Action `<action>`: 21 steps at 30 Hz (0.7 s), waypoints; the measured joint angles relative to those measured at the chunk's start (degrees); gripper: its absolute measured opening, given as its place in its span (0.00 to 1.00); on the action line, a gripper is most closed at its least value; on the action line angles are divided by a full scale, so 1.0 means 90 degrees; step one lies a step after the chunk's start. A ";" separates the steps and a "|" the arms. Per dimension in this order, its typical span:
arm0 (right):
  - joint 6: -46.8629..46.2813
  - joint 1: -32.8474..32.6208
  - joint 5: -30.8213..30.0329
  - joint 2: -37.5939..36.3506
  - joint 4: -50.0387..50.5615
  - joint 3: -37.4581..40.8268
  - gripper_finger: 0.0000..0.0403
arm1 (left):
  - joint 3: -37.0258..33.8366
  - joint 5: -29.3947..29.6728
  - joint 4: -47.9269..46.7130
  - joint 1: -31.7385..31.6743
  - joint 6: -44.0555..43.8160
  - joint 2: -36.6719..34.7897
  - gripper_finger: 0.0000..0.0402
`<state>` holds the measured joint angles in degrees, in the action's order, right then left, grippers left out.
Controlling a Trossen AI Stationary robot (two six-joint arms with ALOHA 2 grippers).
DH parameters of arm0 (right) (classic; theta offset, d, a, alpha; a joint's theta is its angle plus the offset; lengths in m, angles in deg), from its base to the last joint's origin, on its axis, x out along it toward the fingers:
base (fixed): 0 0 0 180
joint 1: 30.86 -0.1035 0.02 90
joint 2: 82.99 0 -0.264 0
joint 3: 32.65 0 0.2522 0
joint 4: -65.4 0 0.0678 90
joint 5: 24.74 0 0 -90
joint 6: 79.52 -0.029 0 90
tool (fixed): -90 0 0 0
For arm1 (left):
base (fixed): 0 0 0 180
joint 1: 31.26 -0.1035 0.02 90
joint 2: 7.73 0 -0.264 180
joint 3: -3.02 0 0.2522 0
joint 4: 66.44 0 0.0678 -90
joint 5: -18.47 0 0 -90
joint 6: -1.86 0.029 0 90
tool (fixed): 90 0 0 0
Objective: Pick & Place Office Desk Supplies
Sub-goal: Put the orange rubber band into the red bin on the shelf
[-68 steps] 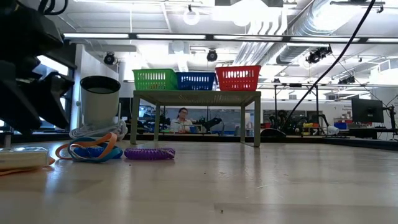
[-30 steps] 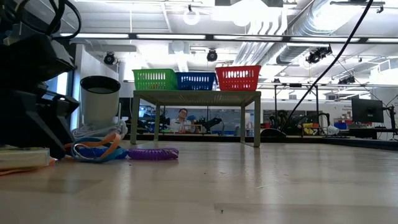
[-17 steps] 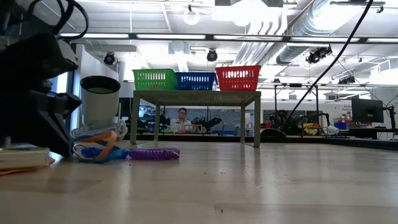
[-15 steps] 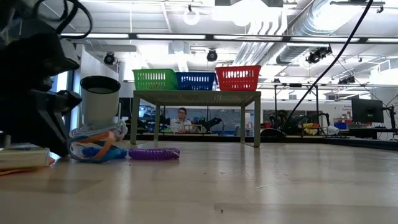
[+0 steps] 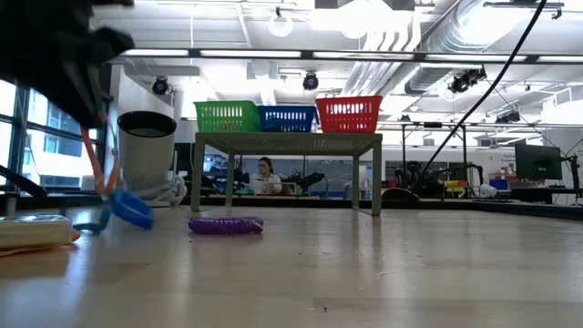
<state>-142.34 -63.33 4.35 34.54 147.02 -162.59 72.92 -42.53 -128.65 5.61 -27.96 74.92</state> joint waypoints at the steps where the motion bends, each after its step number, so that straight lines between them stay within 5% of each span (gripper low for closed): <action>1: 0.0002 0.0000 0.0002 0.0000 0.0000 0.0000 0.57 | 0.0140 0.0020 -0.0159 0.0018 0.0043 0.0000 0.00; 12: 0.0089 0.0010 0.0376 0.0188 0.0092 0.0012 0.57 | 0.1206 0.0737 -0.0566 0.0174 0.0648 0.0000 0.00; 21: 0.1725 0.0030 0.0778 0.0753 -0.0946 0.0023 0.57 | 0.1872 0.1515 -0.0423 0.0244 0.0326 -0.0012 0.00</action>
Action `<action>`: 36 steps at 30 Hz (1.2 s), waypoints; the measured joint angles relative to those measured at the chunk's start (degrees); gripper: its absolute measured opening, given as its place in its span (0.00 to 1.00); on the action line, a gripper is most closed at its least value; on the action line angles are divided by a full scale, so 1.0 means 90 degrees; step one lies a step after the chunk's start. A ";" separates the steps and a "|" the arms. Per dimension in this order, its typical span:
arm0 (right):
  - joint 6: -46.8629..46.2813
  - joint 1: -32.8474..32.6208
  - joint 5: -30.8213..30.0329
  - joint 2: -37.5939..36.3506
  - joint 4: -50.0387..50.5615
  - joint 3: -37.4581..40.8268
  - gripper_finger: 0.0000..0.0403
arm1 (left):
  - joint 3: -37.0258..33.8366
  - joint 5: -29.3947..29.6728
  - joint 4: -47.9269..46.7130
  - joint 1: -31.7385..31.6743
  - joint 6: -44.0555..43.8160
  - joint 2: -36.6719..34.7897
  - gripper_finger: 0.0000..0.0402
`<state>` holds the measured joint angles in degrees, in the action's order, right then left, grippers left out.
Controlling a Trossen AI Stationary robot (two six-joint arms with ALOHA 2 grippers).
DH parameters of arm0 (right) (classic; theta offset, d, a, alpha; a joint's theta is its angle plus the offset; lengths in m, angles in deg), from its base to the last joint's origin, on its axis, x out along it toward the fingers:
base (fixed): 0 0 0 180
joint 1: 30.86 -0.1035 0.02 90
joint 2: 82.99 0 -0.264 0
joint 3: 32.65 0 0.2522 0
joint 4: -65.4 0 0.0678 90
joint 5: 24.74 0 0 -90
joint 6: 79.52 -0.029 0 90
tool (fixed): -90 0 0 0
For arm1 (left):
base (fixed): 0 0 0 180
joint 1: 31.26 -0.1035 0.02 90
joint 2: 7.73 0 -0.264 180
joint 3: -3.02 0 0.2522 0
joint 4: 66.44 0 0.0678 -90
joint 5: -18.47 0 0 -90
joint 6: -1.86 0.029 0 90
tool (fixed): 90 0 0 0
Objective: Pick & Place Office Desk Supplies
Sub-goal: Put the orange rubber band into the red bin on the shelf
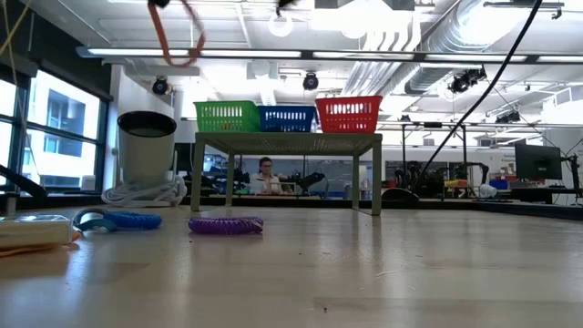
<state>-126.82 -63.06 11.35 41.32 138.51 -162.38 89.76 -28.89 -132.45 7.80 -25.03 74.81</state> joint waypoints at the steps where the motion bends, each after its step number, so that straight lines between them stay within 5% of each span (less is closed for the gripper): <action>1: 0.0250 0.0043 0.0024 0.0057 -0.0366 -0.0017 0.57 | 0.0025 0.0014 0.0069 0.0017 0.0018 0.0000 0.00; 6: 0.1187 0.0130 0.0128 0.0094 -0.1430 -0.0024 0.57 | 0.0057 0.0139 0.0259 0.0102 0.0034 0.0000 0.00; 24: 0.2059 0.0380 0.1312 0.0092 -0.2382 -0.0023 0.55 | 0.0055 0.0275 0.1546 0.0510 0.1183 0.0002 0.00; 29: 0.2146 0.0383 0.1537 0.0092 -0.2437 -0.0023 0.41 | 0.0055 0.0273 0.1668 0.0586 0.1298 0.0002 0.00; 36: 0.2421 0.0363 0.1729 0.0092 -0.2435 -0.0023 0.06 | 0.0055 0.0268 0.1660 0.0640 0.1225 0.0005 0.00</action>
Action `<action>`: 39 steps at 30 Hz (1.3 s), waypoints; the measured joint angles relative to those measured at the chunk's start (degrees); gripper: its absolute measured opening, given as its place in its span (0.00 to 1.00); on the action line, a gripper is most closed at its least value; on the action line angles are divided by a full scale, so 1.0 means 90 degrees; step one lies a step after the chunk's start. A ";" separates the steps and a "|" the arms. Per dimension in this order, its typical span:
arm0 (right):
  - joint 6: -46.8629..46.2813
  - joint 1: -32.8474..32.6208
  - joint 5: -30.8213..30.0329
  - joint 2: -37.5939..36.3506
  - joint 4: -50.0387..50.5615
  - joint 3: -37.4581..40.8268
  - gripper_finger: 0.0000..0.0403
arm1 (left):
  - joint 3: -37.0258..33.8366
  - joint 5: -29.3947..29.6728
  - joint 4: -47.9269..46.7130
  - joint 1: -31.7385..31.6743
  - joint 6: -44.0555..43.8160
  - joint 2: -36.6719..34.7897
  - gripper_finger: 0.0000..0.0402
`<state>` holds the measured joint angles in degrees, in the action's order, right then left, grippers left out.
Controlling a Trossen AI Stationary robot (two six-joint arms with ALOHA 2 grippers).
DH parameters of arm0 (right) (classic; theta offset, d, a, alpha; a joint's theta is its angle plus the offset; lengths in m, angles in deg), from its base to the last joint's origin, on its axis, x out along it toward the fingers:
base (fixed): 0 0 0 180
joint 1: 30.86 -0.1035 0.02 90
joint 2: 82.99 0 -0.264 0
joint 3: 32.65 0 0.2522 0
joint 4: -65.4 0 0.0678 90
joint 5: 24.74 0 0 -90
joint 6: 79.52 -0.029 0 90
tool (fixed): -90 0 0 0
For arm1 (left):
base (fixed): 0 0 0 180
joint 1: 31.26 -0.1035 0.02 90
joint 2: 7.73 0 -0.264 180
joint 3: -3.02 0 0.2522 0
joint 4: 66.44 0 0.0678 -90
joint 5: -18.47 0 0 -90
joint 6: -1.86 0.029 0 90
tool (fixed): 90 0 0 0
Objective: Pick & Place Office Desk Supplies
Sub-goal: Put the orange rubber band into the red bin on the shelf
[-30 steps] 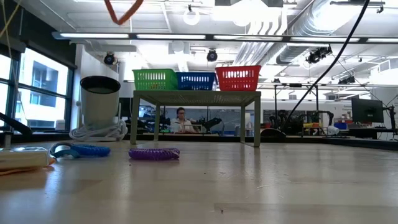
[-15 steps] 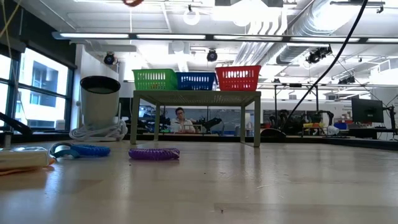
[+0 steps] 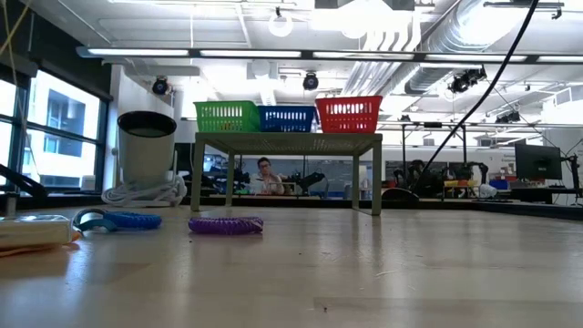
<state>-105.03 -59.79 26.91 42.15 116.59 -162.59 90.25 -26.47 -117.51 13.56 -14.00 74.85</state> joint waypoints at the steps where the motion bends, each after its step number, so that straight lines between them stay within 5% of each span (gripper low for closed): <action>1: 0.0040 0.0000 0.0133 -0.0001 -0.0002 0.0000 0.03 | 0.0000 0.0000 -0.0011 0.0002 -0.0008 0.0000 0.00; 12: 0.0031 -0.0036 0.0296 -0.0005 0.0000 0.0002 0.01 | 0.0000 -0.0063 0.0049 0.0121 0.0359 0.0002 0.03; 27: -0.0239 -0.0036 0.0502 -0.0007 0.0008 0.0002 0.01 | -0.0002 0.0118 0.0127 0.0372 0.0523 0.0002 0.47; 39: -0.1679 -0.0059 0.0925 -0.0010 0.1175 0.0005 0.01 | -0.0005 0.0148 0.0123 0.0373 0.0233 0.0002 0.49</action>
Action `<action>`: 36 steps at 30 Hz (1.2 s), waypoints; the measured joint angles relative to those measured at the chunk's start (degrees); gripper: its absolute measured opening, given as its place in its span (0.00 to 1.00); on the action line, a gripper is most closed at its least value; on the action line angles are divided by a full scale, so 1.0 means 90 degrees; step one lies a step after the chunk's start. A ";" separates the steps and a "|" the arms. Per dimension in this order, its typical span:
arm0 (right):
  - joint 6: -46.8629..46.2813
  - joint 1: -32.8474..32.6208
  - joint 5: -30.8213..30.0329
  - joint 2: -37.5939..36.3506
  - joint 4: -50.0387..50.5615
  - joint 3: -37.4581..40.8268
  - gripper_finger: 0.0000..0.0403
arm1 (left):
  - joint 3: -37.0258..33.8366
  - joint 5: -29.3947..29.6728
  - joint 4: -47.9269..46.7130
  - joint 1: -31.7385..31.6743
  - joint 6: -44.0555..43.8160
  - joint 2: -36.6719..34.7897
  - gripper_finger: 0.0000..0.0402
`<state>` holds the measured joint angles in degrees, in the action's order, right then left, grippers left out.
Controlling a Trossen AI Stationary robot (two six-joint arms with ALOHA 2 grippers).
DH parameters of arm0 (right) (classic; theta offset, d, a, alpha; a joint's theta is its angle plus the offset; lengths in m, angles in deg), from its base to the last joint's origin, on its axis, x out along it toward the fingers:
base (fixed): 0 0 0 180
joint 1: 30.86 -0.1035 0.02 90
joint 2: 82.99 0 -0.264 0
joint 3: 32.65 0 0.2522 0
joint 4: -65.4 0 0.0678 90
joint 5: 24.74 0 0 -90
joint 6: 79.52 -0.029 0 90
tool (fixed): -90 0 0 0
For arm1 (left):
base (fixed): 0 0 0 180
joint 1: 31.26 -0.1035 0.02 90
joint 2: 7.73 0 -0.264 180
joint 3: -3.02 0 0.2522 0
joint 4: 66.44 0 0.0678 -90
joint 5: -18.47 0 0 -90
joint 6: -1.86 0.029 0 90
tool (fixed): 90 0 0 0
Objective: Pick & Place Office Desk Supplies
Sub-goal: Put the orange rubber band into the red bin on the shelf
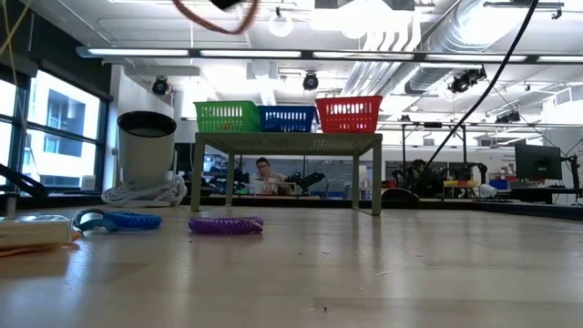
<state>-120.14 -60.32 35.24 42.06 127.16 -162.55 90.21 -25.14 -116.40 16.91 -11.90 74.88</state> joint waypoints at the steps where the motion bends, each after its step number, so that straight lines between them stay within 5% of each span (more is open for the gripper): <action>1: -0.0168 -0.0013 -0.0042 0.0000 0.0160 0.0000 0.01 | 0.0000 0.0001 -0.0007 0.0012 0.0000 0.0000 0.49; 5: -0.0762 -0.0106 -0.0171 0.0000 0.0750 0.0002 0.01 | 0.0000 -0.0024 -0.0062 0.0045 -0.0043 0.0000 0.49; 10: -0.1689 -0.0245 -0.0176 -0.0002 0.1821 0.0002 0.01 | -0.0005 -0.1008 -0.0520 0.0045 0.0111 0.0000 0.49; 19: -0.4527 -0.0604 -0.0129 -0.0037 0.4685 0.0009 0.01 | -0.0005 -0.1551 -0.1828 -0.0058 -0.0445 0.0000 0.49; 23: -0.4683 -0.0792 -0.0344 -0.0397 0.4644 0.0003 0.01 | -0.0015 -0.2417 -0.2666 -0.0231 -0.0804 0.0000 0.49; 36: -0.3966 -0.0766 -0.2144 -0.1721 0.4663 -0.0005 0.01 | -0.0355 -0.2772 -0.2887 -0.0466 -0.0920 -0.0002 0.49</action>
<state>-155.83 -67.22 15.94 26.57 169.13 -162.59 87.02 -50.09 -142.38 12.72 -20.18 74.85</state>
